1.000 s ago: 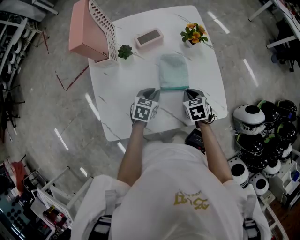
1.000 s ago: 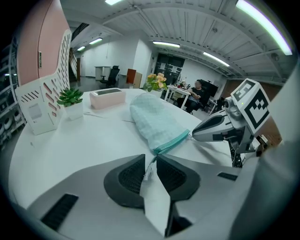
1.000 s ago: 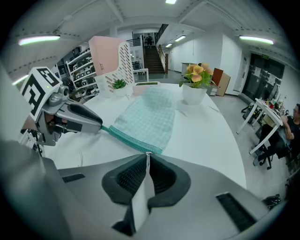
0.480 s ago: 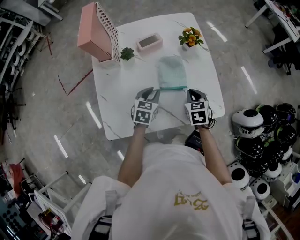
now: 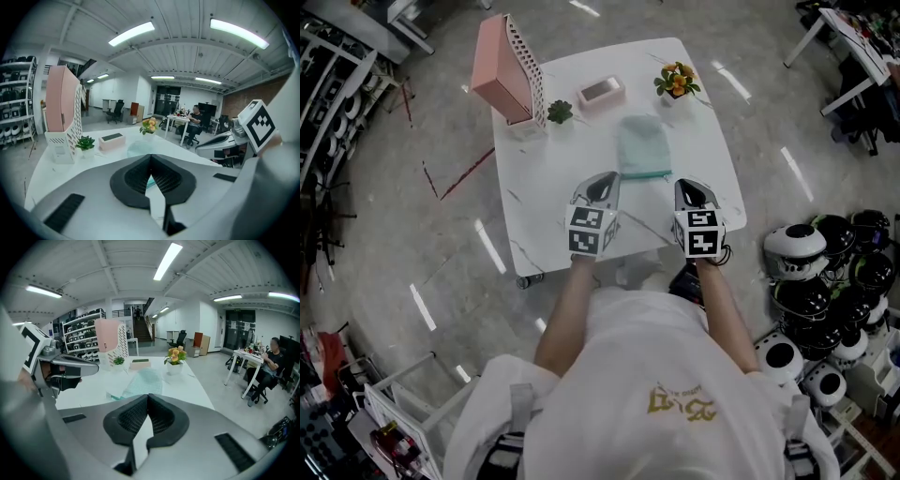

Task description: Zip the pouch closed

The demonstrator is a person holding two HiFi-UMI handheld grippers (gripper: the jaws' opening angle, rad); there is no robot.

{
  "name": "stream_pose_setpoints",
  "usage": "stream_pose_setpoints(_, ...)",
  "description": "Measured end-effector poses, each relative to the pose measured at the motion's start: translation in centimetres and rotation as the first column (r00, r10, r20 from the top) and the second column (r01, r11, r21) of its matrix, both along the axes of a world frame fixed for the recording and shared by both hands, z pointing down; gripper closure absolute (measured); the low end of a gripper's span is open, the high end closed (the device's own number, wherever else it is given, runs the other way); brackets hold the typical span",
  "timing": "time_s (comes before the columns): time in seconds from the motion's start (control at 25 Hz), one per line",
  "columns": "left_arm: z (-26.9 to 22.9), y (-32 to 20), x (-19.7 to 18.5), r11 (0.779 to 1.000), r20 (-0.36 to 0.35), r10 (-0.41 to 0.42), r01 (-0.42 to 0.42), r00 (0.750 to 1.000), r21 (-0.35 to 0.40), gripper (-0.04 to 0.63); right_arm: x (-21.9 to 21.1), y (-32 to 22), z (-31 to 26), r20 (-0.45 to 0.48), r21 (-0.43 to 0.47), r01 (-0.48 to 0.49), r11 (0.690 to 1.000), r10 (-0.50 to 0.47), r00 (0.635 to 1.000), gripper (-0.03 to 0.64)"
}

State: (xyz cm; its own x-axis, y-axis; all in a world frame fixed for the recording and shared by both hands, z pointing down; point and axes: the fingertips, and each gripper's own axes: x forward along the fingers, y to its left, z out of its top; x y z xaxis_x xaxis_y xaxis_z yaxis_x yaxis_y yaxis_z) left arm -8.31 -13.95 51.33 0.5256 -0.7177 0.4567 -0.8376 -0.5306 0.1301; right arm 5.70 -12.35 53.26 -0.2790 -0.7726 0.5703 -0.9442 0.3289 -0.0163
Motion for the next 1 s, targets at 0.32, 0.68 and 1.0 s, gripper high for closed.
stream_pose_setpoints(0.32, -3.1, 1.4, -0.2, 0.999, -0.045, -0.008, 0.01, 0.999, 0.052, 0.58, -0.9, 1.6, -2.0, 0.038, 0.039, 0.005, 0.999, -0.007, 0.999, 0.604)
stream_pose_setpoints(0.68, -3.7, 2.7, -0.4, 0.999, -0.076, -0.017, 0.02, 0.997, 0.043, 0.58, -1.2, 2.9, -2.7, 0.043, 0.055, 0.013, 0.998, -0.016, 0.999, 0.604)
stream_pose_setpoints(1.0, -3.3, 3.0, -1.4, 0.999, -0.067, -0.044, 0.046, 0.997, 0.021, 0.58, -1.5, 3.4, -2.2, 0.036, 0.042, 0.018, 0.999, -0.019, 0.999, 0.604)
